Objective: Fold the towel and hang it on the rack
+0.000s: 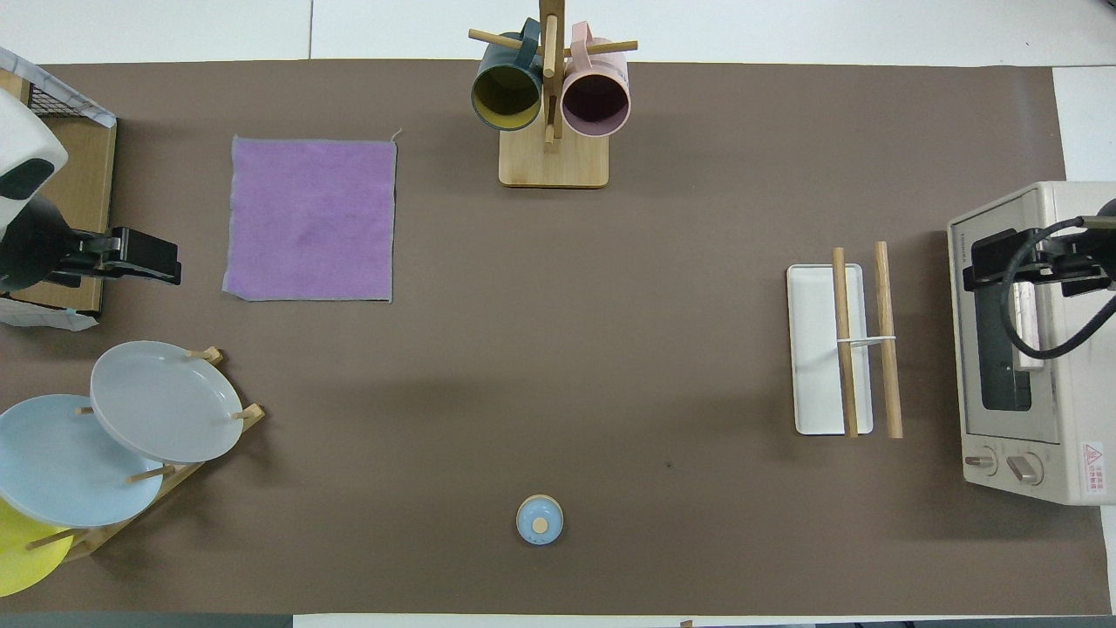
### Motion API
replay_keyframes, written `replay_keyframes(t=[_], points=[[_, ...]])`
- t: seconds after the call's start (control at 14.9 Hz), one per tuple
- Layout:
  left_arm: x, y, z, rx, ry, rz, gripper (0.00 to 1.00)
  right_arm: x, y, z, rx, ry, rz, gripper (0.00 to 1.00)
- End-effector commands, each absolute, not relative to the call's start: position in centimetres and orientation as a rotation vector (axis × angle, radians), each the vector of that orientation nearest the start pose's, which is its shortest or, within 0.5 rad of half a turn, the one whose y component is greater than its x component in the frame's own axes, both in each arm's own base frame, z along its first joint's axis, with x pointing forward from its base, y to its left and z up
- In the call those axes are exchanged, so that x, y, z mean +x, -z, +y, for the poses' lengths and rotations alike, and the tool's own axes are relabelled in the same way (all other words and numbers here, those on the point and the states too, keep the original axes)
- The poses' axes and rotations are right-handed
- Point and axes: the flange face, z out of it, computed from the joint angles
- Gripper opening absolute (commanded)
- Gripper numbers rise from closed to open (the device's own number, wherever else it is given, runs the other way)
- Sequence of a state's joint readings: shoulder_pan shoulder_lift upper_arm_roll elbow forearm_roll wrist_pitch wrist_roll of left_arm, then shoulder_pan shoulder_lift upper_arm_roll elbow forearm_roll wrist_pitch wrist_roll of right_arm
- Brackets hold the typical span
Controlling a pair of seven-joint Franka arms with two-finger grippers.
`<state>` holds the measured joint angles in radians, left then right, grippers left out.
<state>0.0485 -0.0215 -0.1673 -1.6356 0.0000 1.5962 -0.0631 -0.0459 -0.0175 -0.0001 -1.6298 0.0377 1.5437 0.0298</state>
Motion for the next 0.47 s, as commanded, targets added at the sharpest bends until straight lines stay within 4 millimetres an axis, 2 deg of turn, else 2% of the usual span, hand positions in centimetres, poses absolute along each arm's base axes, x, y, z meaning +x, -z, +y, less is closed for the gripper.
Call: replay_keyframes(t=[0.0,0.4], points=[[53.52,-61.00,-6.16,-3.137,-0.037,0.098,1.00,54.10,-60.38,-2.27,-3.086,-0.105,0.098,1.00],[54.22,-61.53,-6.26,-3.142,0.090,0.086,1.00,54.10,-60.38,-2.27,-3.086,-0.105,0.098,1.00]])
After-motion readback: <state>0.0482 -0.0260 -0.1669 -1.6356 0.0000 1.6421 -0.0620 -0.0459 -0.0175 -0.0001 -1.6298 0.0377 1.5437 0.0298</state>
